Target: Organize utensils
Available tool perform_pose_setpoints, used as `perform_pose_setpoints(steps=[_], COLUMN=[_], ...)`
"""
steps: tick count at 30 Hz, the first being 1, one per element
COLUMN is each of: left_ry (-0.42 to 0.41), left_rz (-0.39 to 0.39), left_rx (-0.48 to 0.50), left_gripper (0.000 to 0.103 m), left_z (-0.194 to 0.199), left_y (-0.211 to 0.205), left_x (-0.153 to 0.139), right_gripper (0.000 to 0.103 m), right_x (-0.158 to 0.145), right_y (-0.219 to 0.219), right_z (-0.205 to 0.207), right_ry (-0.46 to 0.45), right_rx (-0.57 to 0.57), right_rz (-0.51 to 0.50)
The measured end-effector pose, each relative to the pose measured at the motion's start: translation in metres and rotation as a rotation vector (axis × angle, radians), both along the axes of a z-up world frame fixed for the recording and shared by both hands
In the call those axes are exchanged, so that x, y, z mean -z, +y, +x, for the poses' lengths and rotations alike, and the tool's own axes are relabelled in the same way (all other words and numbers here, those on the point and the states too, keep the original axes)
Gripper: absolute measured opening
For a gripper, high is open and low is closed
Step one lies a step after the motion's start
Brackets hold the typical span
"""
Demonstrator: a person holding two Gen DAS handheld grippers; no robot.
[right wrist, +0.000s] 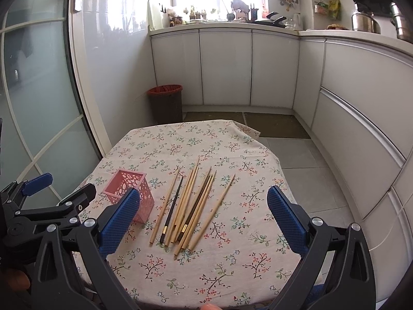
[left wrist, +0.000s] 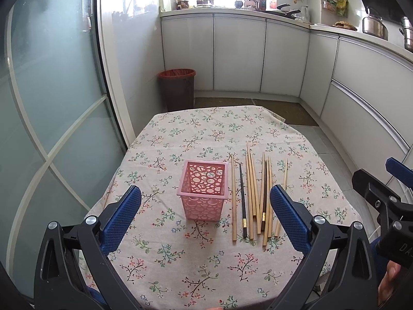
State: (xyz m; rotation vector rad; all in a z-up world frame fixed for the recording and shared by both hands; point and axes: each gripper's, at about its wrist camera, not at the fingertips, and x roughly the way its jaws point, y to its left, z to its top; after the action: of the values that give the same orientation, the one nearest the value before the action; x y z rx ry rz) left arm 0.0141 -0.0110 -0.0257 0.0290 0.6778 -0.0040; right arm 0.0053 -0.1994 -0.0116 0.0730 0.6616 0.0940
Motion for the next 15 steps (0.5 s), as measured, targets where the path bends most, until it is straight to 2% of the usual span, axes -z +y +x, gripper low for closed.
perform_pose_setpoints(steps=[15], left_ry=[0.035], left_rz=[0.010], left_rx=[0.013], left_gripper=[0.096], left_z=[0.008], left_y=[-0.005], left_x=[0.005], right_gripper=[0.096], right_x=[0.018], right_y=[-0.007], right_z=[0.015], right_ry=[0.041], right_rx=[-0.004], right_rz=[-0.009])
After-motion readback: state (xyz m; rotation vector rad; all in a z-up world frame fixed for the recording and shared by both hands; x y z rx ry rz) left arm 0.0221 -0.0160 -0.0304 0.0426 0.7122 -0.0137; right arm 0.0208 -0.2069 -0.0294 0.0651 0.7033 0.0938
